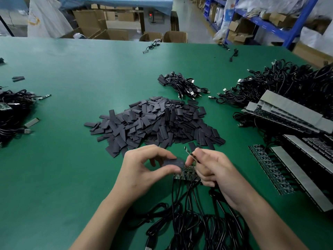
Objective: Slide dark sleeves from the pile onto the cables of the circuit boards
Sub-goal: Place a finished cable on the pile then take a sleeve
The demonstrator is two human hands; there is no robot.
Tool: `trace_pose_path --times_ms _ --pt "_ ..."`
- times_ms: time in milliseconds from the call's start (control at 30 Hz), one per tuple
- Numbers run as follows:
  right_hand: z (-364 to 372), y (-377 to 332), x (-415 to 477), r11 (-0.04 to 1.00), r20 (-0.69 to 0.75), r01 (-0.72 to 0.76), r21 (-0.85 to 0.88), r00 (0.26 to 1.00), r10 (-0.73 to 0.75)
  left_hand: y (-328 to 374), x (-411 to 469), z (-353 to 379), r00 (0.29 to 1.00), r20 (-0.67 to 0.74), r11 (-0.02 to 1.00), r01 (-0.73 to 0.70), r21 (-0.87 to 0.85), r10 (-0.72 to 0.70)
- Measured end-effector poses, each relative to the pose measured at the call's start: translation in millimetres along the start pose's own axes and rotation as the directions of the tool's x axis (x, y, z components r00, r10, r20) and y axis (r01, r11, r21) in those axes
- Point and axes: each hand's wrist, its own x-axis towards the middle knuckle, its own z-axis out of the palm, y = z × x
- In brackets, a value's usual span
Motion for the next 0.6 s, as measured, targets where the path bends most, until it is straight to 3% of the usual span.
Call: trace_pose_path --times_ms 600 --pt "1.1 -4.7 -3.3 0.992 0.051 0.023 -0.124 0.999 -0.016 -3.8 1.7 1.4 0.998 -0.066 0.999 -0.024 -0.047 0.021"
